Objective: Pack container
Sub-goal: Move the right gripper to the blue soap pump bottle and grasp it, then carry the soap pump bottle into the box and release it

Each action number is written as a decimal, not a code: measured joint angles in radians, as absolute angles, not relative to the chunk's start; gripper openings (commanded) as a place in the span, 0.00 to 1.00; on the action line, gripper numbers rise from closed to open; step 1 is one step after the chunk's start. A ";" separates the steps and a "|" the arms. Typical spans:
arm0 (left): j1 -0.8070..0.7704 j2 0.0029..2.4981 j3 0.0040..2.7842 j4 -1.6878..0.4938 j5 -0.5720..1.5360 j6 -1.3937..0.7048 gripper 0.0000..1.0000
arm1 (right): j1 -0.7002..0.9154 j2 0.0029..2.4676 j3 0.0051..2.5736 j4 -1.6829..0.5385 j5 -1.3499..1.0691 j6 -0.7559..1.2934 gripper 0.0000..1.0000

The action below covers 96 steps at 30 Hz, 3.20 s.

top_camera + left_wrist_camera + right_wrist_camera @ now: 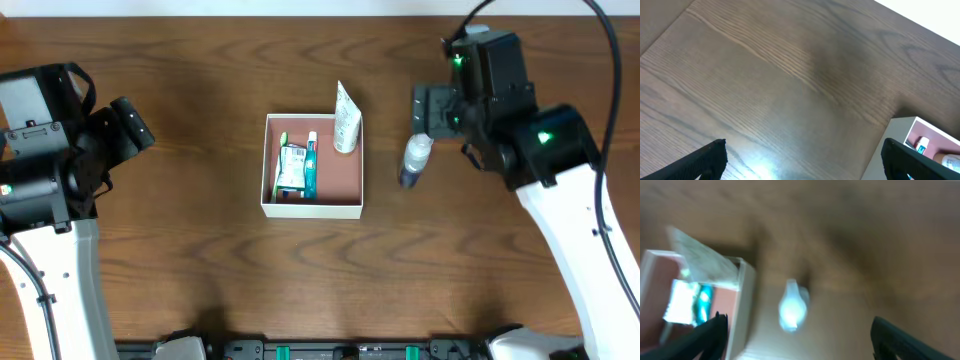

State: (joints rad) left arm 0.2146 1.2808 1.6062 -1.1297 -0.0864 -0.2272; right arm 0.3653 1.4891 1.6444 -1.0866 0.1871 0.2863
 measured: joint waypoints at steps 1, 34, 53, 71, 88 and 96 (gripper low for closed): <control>0.215 1.281 1.606 -1.129 -0.086 -0.227 0.98 | 0.359 1.512 1.641 -1.111 0.182 0.297 0.89; 0.215 1.281 1.606 -1.130 -0.086 -0.227 0.98 | 0.360 1.877 1.516 -1.036 0.116 0.444 0.69; 0.215 1.281 1.606 -1.130 -0.086 -0.227 0.98 | 0.369 1.702 1.491 -1.027 0.182 0.395 0.20; 0.215 1.281 1.606 -1.130 -0.086 -0.227 0.98 | 0.783 1.432 1.491 -0.947 0.133 0.469 0.15; 0.215 1.281 1.606 -1.129 -0.086 -0.228 0.98 | 0.763 1.794 1.491 -0.917 0.237 0.648 0.27; 0.215 1.281 1.606 -1.130 -0.086 -0.227 0.98 | 0.763 1.829 1.491 -0.877 0.253 0.670 0.66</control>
